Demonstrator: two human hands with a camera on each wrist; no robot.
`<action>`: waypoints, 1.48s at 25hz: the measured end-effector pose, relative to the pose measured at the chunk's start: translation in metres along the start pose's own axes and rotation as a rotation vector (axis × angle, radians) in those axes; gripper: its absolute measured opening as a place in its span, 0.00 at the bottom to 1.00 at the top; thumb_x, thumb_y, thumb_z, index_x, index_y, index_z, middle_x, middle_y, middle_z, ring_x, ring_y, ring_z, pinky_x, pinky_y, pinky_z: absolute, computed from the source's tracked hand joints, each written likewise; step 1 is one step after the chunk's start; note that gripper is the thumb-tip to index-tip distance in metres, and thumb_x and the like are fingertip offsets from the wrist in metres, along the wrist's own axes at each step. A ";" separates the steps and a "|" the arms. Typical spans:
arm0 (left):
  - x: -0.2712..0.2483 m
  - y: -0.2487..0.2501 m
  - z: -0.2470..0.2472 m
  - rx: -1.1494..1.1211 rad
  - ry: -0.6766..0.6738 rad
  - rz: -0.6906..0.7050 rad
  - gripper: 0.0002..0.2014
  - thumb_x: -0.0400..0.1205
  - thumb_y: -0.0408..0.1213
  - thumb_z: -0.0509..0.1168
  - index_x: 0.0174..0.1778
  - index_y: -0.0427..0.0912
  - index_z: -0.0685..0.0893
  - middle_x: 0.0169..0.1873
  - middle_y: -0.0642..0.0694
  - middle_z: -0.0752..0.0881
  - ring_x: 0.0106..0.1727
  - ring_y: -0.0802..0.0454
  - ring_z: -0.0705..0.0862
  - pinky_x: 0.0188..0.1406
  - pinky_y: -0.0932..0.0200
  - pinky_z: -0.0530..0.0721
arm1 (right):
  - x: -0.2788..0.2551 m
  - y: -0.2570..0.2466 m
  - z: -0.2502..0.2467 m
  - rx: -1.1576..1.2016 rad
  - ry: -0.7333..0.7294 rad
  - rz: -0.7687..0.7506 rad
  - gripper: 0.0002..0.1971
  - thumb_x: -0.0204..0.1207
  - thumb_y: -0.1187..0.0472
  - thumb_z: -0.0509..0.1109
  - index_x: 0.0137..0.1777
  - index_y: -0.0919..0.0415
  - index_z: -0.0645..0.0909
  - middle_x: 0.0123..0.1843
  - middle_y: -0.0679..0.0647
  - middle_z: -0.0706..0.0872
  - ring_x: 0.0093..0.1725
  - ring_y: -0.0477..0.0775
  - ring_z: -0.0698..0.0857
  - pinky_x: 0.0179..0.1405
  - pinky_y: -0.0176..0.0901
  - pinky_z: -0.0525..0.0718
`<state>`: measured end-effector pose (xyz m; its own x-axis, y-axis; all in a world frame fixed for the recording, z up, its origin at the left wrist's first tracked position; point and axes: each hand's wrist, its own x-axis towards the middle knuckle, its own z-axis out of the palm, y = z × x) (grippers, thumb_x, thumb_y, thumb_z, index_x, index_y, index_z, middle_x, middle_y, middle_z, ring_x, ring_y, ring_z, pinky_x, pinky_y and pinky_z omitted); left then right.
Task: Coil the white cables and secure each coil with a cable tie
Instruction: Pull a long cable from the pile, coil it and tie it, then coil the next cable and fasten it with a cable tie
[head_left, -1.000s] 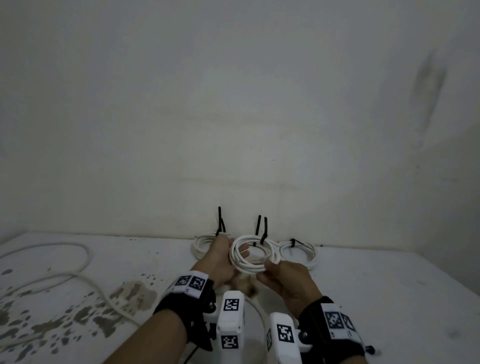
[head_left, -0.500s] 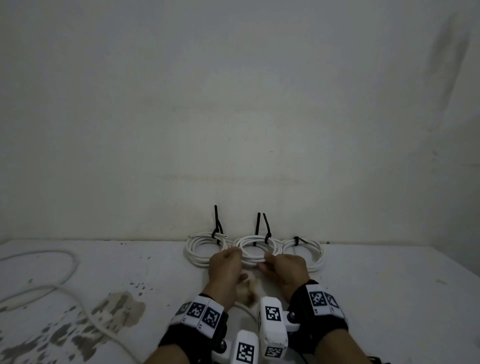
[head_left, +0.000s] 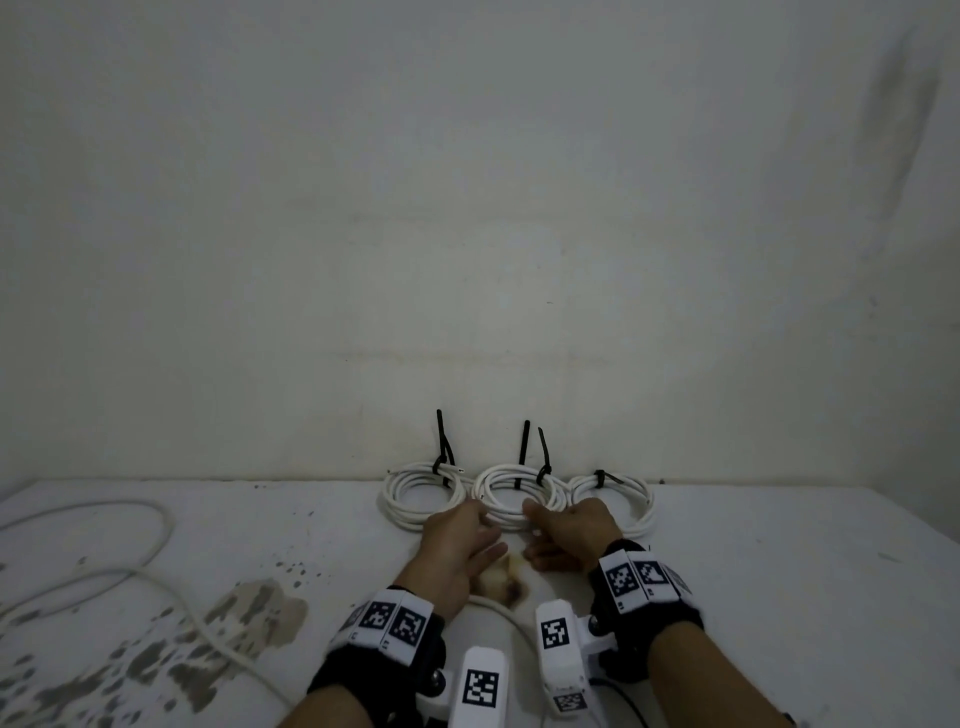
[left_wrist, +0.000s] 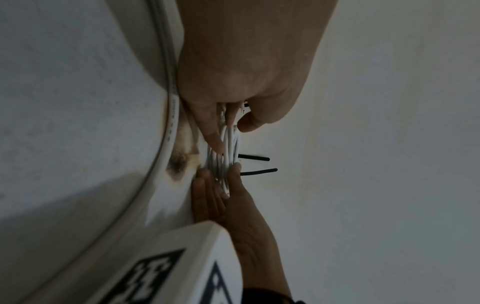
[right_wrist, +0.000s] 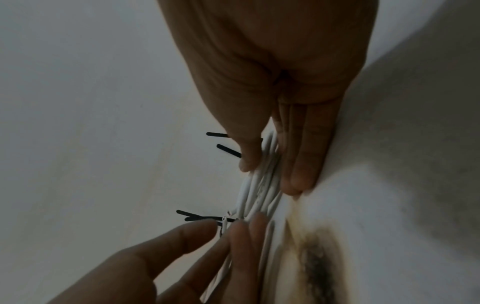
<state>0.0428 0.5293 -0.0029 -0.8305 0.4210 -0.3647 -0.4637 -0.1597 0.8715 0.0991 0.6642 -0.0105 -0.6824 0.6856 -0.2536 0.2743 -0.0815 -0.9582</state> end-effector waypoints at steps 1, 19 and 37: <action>-0.002 0.003 -0.002 0.004 -0.009 0.001 0.07 0.84 0.30 0.62 0.53 0.33 0.83 0.45 0.40 0.85 0.54 0.46 0.86 0.35 0.58 0.88 | -0.002 -0.001 -0.001 -0.032 0.022 0.001 0.26 0.69 0.54 0.84 0.50 0.78 0.80 0.31 0.70 0.88 0.25 0.63 0.90 0.22 0.50 0.88; -0.123 0.098 -0.237 0.155 0.116 0.220 0.12 0.82 0.39 0.70 0.59 0.38 0.88 0.57 0.43 0.88 0.53 0.49 0.89 0.40 0.57 0.86 | -0.186 -0.053 0.170 -0.954 -0.526 -0.473 0.18 0.83 0.48 0.67 0.44 0.64 0.83 0.31 0.54 0.85 0.21 0.50 0.80 0.20 0.38 0.75; -0.210 0.097 -0.462 0.840 0.406 0.056 0.17 0.72 0.26 0.76 0.55 0.44 0.89 0.51 0.42 0.85 0.45 0.51 0.81 0.31 0.66 0.78 | -0.302 -0.031 0.341 -1.537 -1.107 -0.789 0.14 0.67 0.55 0.85 0.52 0.51 0.89 0.41 0.46 0.84 0.34 0.40 0.79 0.22 0.29 0.76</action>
<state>0.0294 0.0127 0.0072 -0.9625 0.0624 -0.2640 -0.1767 0.5942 0.7847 0.0652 0.2129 0.0510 -0.7851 -0.4261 -0.4495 -0.4021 0.9027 -0.1533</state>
